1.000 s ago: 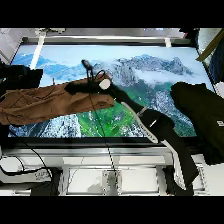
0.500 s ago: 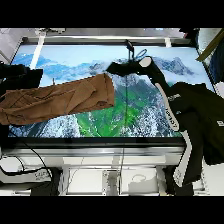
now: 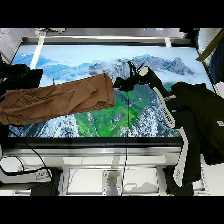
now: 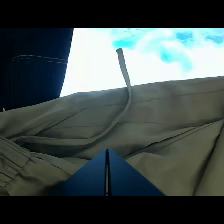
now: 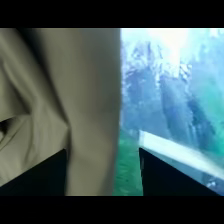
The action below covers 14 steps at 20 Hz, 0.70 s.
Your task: Fold the clothes and pants, and hang the long-sleeved shirts on hangers.
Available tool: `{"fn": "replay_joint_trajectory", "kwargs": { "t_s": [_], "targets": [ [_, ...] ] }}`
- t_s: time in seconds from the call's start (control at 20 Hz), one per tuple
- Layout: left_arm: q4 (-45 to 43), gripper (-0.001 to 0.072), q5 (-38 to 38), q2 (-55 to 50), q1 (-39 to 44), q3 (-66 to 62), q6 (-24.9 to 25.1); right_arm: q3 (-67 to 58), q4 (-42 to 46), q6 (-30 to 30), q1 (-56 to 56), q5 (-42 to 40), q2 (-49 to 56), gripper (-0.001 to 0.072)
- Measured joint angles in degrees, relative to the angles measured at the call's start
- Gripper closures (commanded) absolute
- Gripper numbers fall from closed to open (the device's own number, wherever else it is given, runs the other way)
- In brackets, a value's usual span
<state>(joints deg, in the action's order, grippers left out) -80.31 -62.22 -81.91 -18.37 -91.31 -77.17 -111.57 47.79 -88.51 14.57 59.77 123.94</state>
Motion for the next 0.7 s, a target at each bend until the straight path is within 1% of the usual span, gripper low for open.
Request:
{"fn": "replay_joint_trajectory", "kwargs": {
  "t_s": [0.1,0.5,0.55,0.6,0.65,0.7],
  "targets": [
    [0.0,0.0675,0.0,0.0,0.2,0.0,0.0,0.0,-0.1,-0.9,0.7,-0.3,0.6,0.0263],
    [0.0,0.0675,-0.1,0.0,0.8,0.0,0.0,0.0,-2.3,-2.2,3.2,-1.6,2.3,0.0265],
    [0.0,0.0675,0.0,0.0,0.9,0.0,0.0,-0.3,-2.9,-2.2,3.6,-1.9,2.4,0.0331],
    [0.0,0.0675,0.0,0.0,0.9,0.0,0.0,-0.7,-3.5,-2.2,3.9,-2.0,2.5,0.0492],
    [0.0,0.0675,-0.1,0.0,0.9,0.0,0.0,-1.4,-4.2,-2.1,4.2,-2.2,2.5,0.0683],
    [0.0,0.0675,-0.2,0.0,0.9,0.0,0.0,-2.1,-4.6,-2.1,4.5,-2.3,2.5,0.0703]
  ]
}}
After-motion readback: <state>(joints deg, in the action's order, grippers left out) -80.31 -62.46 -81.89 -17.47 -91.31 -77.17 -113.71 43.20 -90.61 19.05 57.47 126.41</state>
